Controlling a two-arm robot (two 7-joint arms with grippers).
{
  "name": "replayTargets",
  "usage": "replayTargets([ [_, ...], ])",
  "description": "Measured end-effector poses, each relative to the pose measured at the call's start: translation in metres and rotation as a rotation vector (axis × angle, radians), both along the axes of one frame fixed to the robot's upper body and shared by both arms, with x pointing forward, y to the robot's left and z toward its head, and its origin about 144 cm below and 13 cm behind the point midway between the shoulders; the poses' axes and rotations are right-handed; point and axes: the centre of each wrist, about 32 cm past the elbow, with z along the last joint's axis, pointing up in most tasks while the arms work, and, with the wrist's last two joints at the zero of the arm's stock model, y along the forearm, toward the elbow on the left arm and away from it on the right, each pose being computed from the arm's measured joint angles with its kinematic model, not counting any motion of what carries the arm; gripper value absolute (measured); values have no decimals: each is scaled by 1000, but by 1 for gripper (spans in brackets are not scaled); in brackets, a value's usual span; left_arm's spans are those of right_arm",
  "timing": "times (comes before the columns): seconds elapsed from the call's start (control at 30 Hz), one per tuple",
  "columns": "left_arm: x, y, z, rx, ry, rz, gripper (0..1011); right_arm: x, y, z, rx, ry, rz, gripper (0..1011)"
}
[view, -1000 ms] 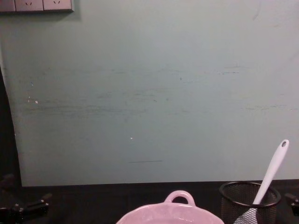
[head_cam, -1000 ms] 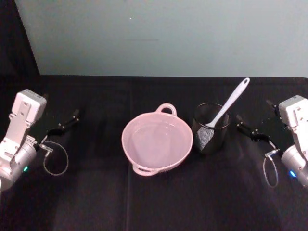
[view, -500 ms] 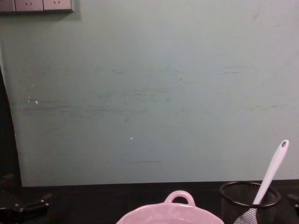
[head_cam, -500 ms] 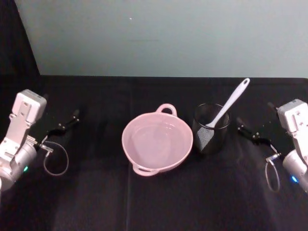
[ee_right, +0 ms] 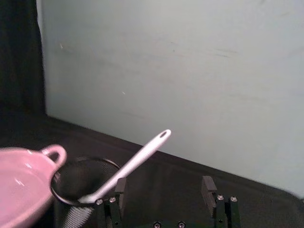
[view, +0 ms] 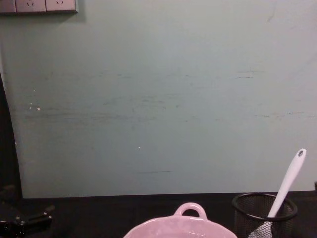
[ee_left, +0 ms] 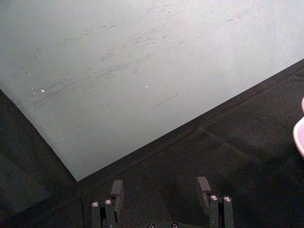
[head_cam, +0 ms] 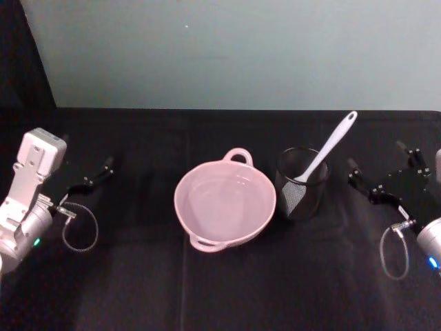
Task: Use the one hand to pick up the spoon and stir the clear water in the bowl.
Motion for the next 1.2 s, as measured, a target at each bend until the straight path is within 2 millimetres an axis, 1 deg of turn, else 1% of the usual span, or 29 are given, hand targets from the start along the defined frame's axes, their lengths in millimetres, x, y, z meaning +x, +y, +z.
replayTargets([
  [0.07,0,0,0,0,0,0,1011,5,-1,-2,102,14,32,1002],
  [0.17,0,0,0,0,0,0,1011,13,-1,-2,198,31,61,1003],
  [0.27,0,0,0,0,0,0,1011,23,-1,-3,287,52,83,1003],
  [0.3,0,0,0,0,0,0,1011,23,-1,-3,287,52,83,1002],
  [0.4,0,0,0,0,0,0,1011,38,-1,-6,408,88,100,1003],
  [0.5,0,0,0,0,0,0,1011,46,-2,-7,478,110,106,1002],
  [0.6,0,0,0,0,0,0,1011,59,-3,-8,591,148,115,1003],
  [0.63,0,0,0,0,0,0,1011,59,-3,-8,591,148,115,1003],
  [0.73,0,0,0,0,0,0,1011,70,-4,-11,674,185,126,1003],
  [0.97,0,0,0,0,0,0,1011,84,-3,-14,787,247,159,1002],
  [1.2,0,0,0,0,0,0,1011,92,-1,-16,864,285,182,1003],
])
